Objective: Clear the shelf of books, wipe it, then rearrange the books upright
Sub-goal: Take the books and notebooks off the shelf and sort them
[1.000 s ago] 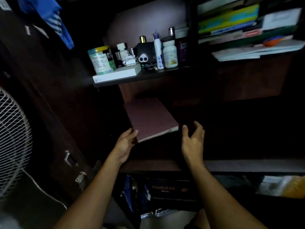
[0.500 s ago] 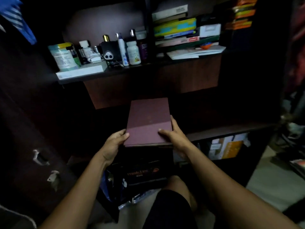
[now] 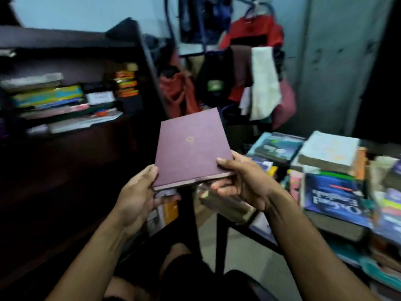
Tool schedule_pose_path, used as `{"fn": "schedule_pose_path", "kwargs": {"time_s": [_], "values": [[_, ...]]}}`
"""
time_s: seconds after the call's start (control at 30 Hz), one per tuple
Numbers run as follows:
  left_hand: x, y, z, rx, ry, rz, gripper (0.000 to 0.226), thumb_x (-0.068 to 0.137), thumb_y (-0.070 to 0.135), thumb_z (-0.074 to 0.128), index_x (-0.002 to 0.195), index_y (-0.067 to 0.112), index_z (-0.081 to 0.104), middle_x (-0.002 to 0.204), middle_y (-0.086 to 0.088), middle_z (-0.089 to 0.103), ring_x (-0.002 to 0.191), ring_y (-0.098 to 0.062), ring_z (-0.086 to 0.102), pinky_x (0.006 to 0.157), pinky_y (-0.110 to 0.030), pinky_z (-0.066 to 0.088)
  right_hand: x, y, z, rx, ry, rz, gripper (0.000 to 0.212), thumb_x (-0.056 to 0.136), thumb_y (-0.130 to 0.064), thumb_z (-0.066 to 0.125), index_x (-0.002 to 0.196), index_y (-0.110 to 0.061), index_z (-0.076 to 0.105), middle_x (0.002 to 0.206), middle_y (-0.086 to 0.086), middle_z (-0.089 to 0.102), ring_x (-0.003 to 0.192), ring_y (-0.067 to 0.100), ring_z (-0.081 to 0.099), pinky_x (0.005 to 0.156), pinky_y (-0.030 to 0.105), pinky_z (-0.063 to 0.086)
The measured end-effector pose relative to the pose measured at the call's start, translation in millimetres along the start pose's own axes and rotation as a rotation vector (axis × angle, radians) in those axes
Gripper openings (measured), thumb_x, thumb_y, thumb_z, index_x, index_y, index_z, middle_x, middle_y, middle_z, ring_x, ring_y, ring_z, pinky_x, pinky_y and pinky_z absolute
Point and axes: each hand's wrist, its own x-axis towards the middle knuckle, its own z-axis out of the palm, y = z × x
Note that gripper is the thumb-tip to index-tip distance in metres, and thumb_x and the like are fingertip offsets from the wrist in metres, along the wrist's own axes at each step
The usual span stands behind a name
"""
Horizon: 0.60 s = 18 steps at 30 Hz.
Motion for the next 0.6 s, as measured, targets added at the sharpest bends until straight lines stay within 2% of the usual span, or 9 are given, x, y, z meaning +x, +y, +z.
{"fn": "schedule_pose_path", "kwargs": {"time_s": [0.1, 0.17, 0.23, 0.27, 0.33, 0.4, 0.47, 0.6], "values": [[28, 1, 69, -0.042, -0.049, 0.061, 0.038, 0.108, 0.03, 0.035, 0.14, 0.016, 0.051, 0.126, -0.008, 0.068, 0.112, -0.026, 0.066, 0.091, -0.047, 0.058, -8, -28, -47, 0.097, 0.214, -0.133, 0.015, 0.102, -0.014, 0.052, 0.115, -0.012, 0.058, 0.076, 0.008, 0.071, 0.055, 0.018, 0.069, 0.049, 0.024, 0.057], [51, -17, 101, 0.043, -0.054, 0.09, 0.038, 0.108, 0.032, 0.04, 0.145, 0.025, 0.045, 0.126, -0.003, 0.066, 0.115, -0.024, 0.065, 0.099, -0.045, 0.052, -8, -36, -73, 0.069, 0.344, -0.198, 0.016, 0.103, -0.016, 0.054, 0.117, -0.009, 0.056, 0.074, 0.007, 0.067, 0.053, 0.018, 0.066, 0.049, 0.025, 0.057], [66, -49, 120, 0.435, -0.125, 0.127, 0.051, 0.102, 0.043, 0.046, 0.151, 0.036, 0.036, 0.131, 0.007, 0.059, 0.122, -0.019, 0.059, 0.107, -0.036, 0.042, -5, -33, -94, 0.01, 0.469, -0.222, 0.024, 0.103, -0.02, 0.056, 0.123, -0.007, 0.054, 0.078, 0.009, 0.065, 0.053, 0.019, 0.065, 0.05, 0.028, 0.059], [71, -68, 127, 0.717, -0.179, 0.132, 0.058, 0.1, 0.046, 0.045, 0.155, 0.037, 0.028, 0.132, 0.009, 0.055, 0.124, -0.02, 0.056, 0.104, -0.03, 0.038, -3, -30, -103, -0.002, 0.526, -0.221, 0.026, 0.103, -0.023, 0.056, 0.124, -0.007, 0.054, 0.08, 0.011, 0.065, 0.054, 0.019, 0.065, 0.052, 0.03, 0.06], [71, -102, 139, 1.255, -0.244, 0.227, 0.062, 0.103, 0.045, 0.043, 0.159, 0.027, 0.022, 0.141, 0.0, 0.054, 0.13, -0.026, 0.05, 0.103, -0.031, 0.037, 0, -21, -120, 0.048, 0.615, -0.213, 0.028, 0.103, -0.025, 0.057, 0.124, -0.006, 0.054, 0.086, 0.014, 0.064, 0.054, 0.02, 0.066, 0.052, 0.03, 0.06], [67, -116, 146, 1.604, -0.298, 0.363, 0.063, 0.104, 0.052, 0.037, 0.157, 0.02, 0.028, 0.155, -0.008, 0.043, 0.137, -0.028, 0.042, 0.113, -0.034, 0.032, 3, -16, -131, 0.18, 0.664, -0.201, 0.028, 0.102, -0.021, 0.058, 0.124, -0.003, 0.054, 0.089, 0.014, 0.063, 0.054, 0.019, 0.067, 0.052, 0.029, 0.059], [70, -120, 148, 1.713, -0.34, 0.346, 0.064, 0.104, 0.056, 0.031, 0.156, 0.02, 0.031, 0.16, -0.007, 0.035, 0.138, -0.029, 0.038, 0.115, -0.035, 0.03, 7, -11, -139, 0.335, 0.677, -0.191, 0.025, 0.101, -0.016, 0.058, 0.122, -0.003, 0.054, 0.088, 0.014, 0.063, 0.053, 0.018, 0.067, 0.051, 0.029, 0.059], [72, -113, 148, 1.752, -0.406, 0.321, 0.068, 0.102, 0.062, 0.029, 0.156, 0.021, 0.031, 0.16, -0.004, 0.034, 0.134, -0.028, 0.041, 0.111, -0.036, 0.034, 31, -19, -138, 0.472, 0.665, -0.187, 0.02, 0.101, -0.015, 0.059, 0.117, -0.004, 0.052, 0.083, 0.016, 0.064, 0.051, 0.019, 0.068, 0.049, 0.028, 0.059]]}}
